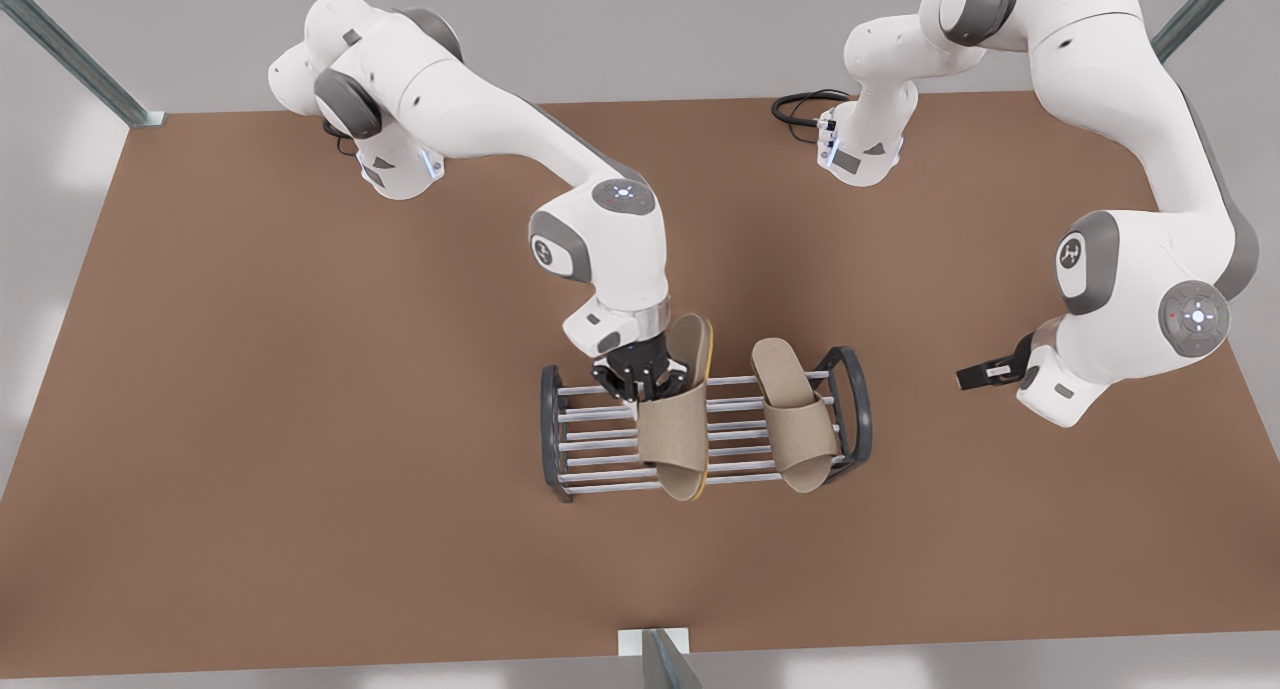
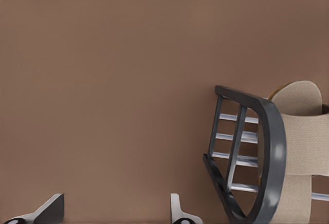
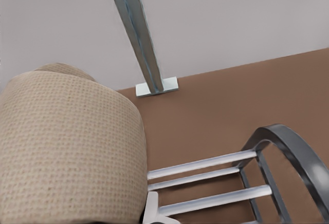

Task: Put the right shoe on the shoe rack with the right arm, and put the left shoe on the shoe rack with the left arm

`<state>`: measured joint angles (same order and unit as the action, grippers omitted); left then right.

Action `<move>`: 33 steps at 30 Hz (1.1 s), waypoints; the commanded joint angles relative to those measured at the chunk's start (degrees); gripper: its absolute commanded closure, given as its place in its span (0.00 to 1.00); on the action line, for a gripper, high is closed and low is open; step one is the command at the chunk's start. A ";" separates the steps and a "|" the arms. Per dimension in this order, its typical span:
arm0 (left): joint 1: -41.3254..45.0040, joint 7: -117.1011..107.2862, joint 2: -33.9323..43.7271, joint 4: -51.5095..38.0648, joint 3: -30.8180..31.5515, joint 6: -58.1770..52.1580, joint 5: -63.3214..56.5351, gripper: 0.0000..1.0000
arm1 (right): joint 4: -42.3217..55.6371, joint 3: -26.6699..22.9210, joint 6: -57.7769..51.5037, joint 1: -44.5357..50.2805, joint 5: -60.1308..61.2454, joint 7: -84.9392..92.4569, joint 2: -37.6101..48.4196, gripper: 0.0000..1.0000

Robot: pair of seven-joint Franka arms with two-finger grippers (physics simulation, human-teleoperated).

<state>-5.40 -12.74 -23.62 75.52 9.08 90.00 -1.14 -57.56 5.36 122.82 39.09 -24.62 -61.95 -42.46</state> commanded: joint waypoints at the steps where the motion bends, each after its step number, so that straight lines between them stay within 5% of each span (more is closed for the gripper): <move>1: 0.04 6.41 0.07 -0.02 -0.03 0.08 -0.18 0.00 | -1.15 0.00 4.70 0.11 -0.43 -10.12 0.19 0.79; 7: 0.22 6.50 0.07 0.07 -0.03 0.17 -0.45 0.00 | -5.19 0.00 5.67 -1.47 -0.69 -7.48 0.89 0.79; 9: 0.39 6.41 0.07 0.07 -0.03 0.17 -0.45 0.00 | -14.86 -0.44 14.20 -1.91 -0.69 -7.65 4.76 0.79; 29: 0.57 6.50 -0.02 0.07 -0.03 0.17 -0.71 0.00 | -21.72 -0.70 19.65 -1.21 -5.62 -8.97 3.35 0.79; 30: 0.57 6.50 -0.02 0.15 -0.03 0.17 -0.71 0.00 | -21.55 -0.61 19.65 -1.21 -5.62 -9.06 3.35 0.55; 31: 0.57 6.50 0.07 0.15 -0.03 0.08 -0.71 0.00 | -21.46 -0.70 19.56 -1.03 -5.70 -10.64 3.35 0.00; 33: 0.48 6.50 0.07 0.15 -0.03 0.17 -0.80 0.00 | -21.54 -0.61 19.56 -0.95 -7.29 -11.08 3.35 0.00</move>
<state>-4.88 -7.26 -23.69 75.68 9.01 90.18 -1.84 -79.14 4.72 142.14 38.11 -30.69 -69.17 -39.14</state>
